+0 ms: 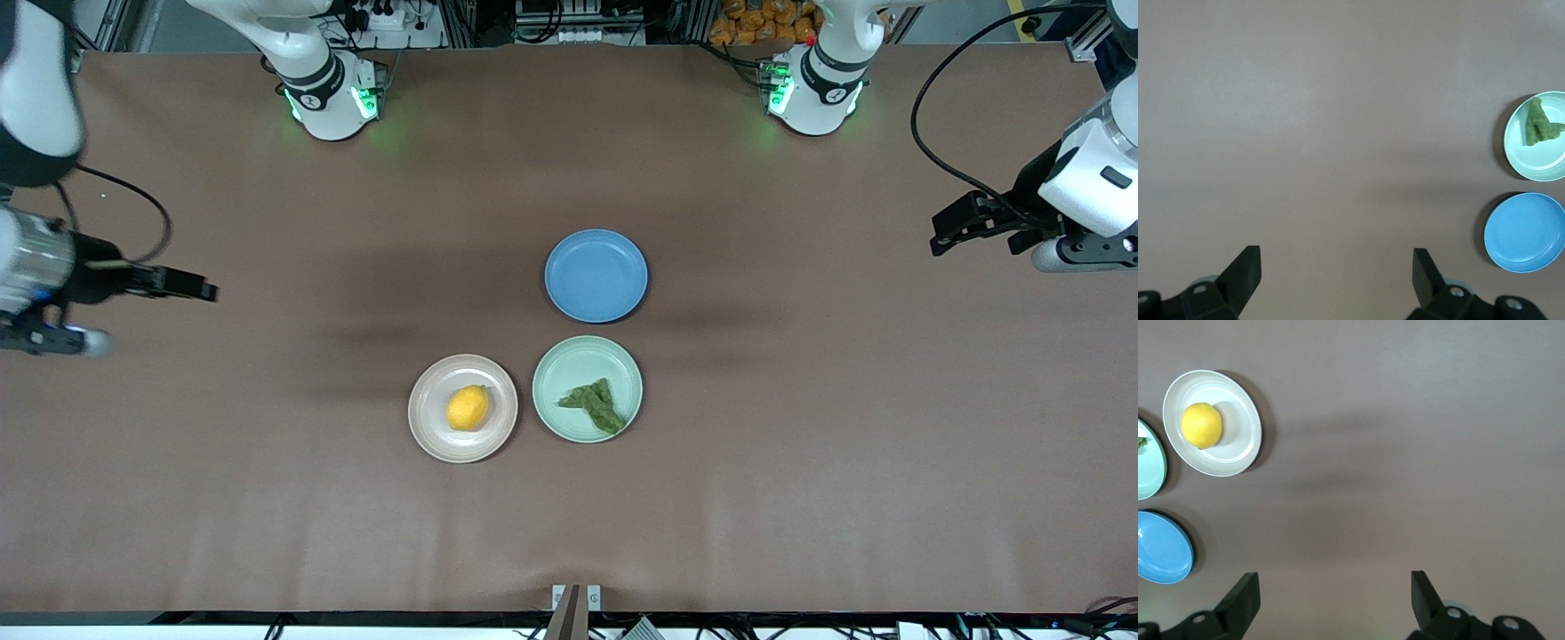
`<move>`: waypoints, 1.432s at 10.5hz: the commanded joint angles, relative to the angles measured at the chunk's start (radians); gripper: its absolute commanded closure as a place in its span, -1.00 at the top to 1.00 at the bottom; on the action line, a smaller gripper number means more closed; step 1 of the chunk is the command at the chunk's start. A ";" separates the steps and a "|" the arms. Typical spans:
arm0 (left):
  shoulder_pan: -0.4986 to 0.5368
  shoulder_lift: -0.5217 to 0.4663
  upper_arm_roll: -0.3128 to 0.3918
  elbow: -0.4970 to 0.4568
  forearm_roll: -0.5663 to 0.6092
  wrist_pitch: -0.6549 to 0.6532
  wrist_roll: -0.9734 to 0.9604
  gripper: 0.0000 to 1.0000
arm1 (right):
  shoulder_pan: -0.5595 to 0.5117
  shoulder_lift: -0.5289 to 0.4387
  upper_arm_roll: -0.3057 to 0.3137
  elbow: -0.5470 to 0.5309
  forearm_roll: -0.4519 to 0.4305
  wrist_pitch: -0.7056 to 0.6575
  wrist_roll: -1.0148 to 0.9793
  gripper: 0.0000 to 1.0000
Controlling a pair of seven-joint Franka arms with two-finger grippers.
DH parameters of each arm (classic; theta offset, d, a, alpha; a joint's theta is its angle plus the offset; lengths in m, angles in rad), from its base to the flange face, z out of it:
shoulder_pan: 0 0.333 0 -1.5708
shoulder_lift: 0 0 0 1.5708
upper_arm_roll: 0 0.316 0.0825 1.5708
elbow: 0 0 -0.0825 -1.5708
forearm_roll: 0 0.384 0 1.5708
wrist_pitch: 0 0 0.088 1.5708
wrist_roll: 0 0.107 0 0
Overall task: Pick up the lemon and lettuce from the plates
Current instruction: 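Move the right gripper toward the lemon while the left gripper approaches the lettuce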
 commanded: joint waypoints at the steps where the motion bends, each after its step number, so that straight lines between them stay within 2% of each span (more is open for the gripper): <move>1: 0.007 -0.003 -0.005 0.003 0.011 -0.011 0.028 1.00 | 0.072 0.023 -0.002 0.003 0.020 0.036 0.122 1.00; 8: -0.002 0.056 -0.008 0.005 0.012 -0.002 0.019 1.00 | 0.178 0.055 -0.002 0.005 0.018 0.105 0.456 1.00; 10: -0.008 0.079 -0.011 0.006 0.011 0.012 0.017 1.00 | 0.219 0.090 -0.002 0.005 0.018 0.176 0.542 1.00; 13: -0.028 0.141 -0.015 0.005 0.011 0.065 0.009 1.00 | 0.274 0.152 -0.002 0.006 0.017 0.292 0.578 1.00; 15: -0.043 0.180 -0.017 0.005 0.011 0.104 0.008 1.00 | 0.293 0.164 -0.002 0.008 0.008 0.322 0.576 1.00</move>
